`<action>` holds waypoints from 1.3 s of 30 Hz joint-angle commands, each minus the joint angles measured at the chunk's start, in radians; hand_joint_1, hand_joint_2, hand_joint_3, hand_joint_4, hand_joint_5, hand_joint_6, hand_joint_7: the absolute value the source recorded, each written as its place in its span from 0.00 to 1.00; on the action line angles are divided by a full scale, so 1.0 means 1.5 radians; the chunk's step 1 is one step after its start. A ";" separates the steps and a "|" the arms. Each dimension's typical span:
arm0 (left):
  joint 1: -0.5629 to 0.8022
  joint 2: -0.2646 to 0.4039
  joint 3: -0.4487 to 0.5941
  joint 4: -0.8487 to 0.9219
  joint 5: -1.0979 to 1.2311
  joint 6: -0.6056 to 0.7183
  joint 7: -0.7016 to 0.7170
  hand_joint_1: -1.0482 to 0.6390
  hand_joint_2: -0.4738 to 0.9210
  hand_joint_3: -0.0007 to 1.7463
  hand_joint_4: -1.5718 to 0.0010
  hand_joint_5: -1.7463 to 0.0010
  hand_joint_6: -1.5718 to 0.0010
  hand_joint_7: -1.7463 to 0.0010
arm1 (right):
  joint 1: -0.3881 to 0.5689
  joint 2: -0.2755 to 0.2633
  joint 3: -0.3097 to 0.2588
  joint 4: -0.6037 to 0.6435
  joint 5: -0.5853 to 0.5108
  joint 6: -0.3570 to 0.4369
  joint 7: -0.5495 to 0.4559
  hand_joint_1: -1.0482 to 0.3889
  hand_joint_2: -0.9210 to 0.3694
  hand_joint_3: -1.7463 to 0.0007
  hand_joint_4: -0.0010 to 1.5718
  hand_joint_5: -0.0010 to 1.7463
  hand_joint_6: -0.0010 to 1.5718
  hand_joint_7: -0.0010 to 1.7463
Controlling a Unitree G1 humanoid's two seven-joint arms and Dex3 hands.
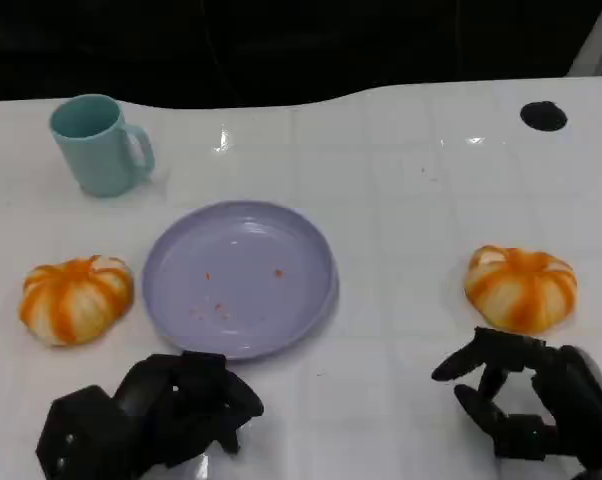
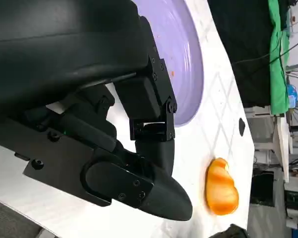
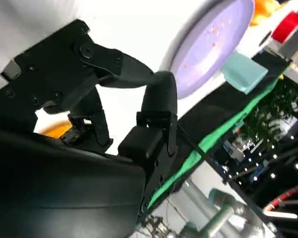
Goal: Grasp the bread from the table and place it into the plate.
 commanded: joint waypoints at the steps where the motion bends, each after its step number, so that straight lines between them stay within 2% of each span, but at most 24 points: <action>1: 0.005 0.007 0.005 0.000 0.001 0.001 0.003 0.04 0.99 0.00 0.37 0.19 0.21 0.59 | -0.002 -0.021 -0.014 -0.035 -0.045 0.015 -0.042 0.45 0.15 0.70 0.37 0.55 0.47 0.19; 3: 0.005 0.006 0.006 0.001 -0.002 0.000 0.001 0.04 0.99 0.00 0.37 0.19 0.21 0.60 | -0.005 -0.028 -0.017 -0.043 -0.055 0.020 -0.046 0.44 0.05 0.84 0.34 0.45 0.47 0.10; 5: 0.004 0.005 0.006 0.002 -0.002 0.000 0.001 0.04 0.99 0.00 0.37 0.19 0.21 0.60 | -0.007 -0.036 -0.019 -0.050 -0.059 0.026 -0.043 0.43 0.01 0.90 0.32 0.35 0.45 0.06; 7: 0.003 0.005 0.006 0.003 -0.001 0.000 0.003 0.04 0.99 0.00 0.37 0.19 0.21 0.60 | -0.006 -0.044 -0.020 -0.069 -0.066 0.048 -0.035 0.42 0.00 0.92 0.29 0.26 0.42 0.02; 13: 0.003 0.004 0.007 0.002 -0.001 0.004 0.006 0.03 0.99 0.00 0.37 0.19 0.20 0.60 | 0.003 -0.085 -0.024 -0.161 -0.118 0.146 -0.007 0.35 0.00 0.92 0.16 0.15 0.27 0.00; 15: 0.003 0.004 0.007 0.002 -0.001 0.003 0.005 0.04 0.99 0.00 0.37 0.19 0.20 0.60 | 0.009 -0.099 -0.026 -0.207 -0.128 0.194 0.027 0.33 0.00 0.93 0.10 0.11 0.20 0.00; 19: 0.002 0.003 0.007 0.006 0.002 -0.004 0.007 0.03 0.99 0.00 0.37 0.19 0.20 0.59 | 0.014 -0.123 -0.031 -0.294 -0.133 0.286 0.107 0.31 0.00 0.96 0.02 0.08 0.14 0.00; 23: 0.003 0.003 0.008 0.002 0.001 0.002 0.008 0.03 0.99 0.00 0.37 0.19 0.21 0.59 | 0.006 -0.145 -0.025 -0.342 -0.156 0.348 0.158 0.30 0.00 0.98 0.00 0.02 0.08 0.00; 26: 0.004 0.002 0.008 -0.001 0.000 0.003 0.007 0.04 0.99 0.00 0.37 0.19 0.21 0.59 | -0.010 -0.163 -0.017 -0.367 -0.181 0.397 0.207 0.31 0.01 0.98 0.00 0.00 0.08 0.01; 32: 0.006 0.001 0.007 -0.001 0.003 0.000 0.009 0.04 0.99 0.00 0.37 0.18 0.21 0.58 | -0.046 -0.170 0.006 -0.374 -0.229 0.466 0.249 0.32 0.04 1.00 0.03 0.02 0.11 0.02; 39: 0.005 0.000 0.006 0.002 0.003 -0.003 0.010 0.04 0.99 0.00 0.37 0.18 0.21 0.59 | -0.092 -0.162 0.040 -0.339 -0.249 0.515 0.266 0.36 0.07 1.00 0.06 0.04 0.14 0.02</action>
